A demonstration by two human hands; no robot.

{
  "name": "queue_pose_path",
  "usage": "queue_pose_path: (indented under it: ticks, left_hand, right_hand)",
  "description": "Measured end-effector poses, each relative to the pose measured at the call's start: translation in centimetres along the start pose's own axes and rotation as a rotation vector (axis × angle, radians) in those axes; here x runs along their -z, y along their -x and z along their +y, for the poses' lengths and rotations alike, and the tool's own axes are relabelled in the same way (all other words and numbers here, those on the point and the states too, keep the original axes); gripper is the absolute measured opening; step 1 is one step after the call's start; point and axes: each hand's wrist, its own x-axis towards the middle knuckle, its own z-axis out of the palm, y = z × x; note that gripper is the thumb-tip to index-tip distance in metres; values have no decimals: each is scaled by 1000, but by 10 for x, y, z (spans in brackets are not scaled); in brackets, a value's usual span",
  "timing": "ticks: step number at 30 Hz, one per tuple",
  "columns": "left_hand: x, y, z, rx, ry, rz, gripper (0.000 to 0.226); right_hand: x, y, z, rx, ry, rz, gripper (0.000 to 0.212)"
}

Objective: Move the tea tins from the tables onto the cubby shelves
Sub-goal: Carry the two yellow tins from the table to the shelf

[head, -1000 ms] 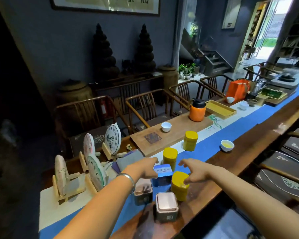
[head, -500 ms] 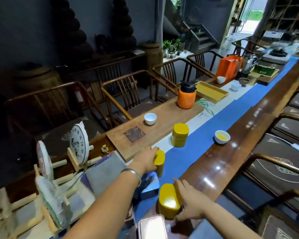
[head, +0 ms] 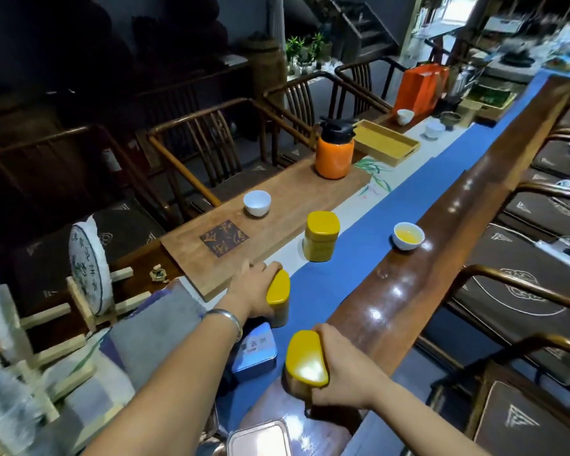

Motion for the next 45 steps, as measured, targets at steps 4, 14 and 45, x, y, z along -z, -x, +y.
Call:
queue_pose_path:
  ticks: [4, 14, 45]
  left_hand:
    - [-5, -1, -3, -5, 175, -13, 91]
    - [52, 5, -27, 133, 444, 84, 93]
    - [289, 844, 11, 1242, 188, 430, 97]
  right_hand:
    - [-3, -7, 5, 16, 62, -23, 89]
    - [63, -33, 0, -8, 44, -6, 67]
    - [-33, 241, -647, 1407, 144, -460, 84]
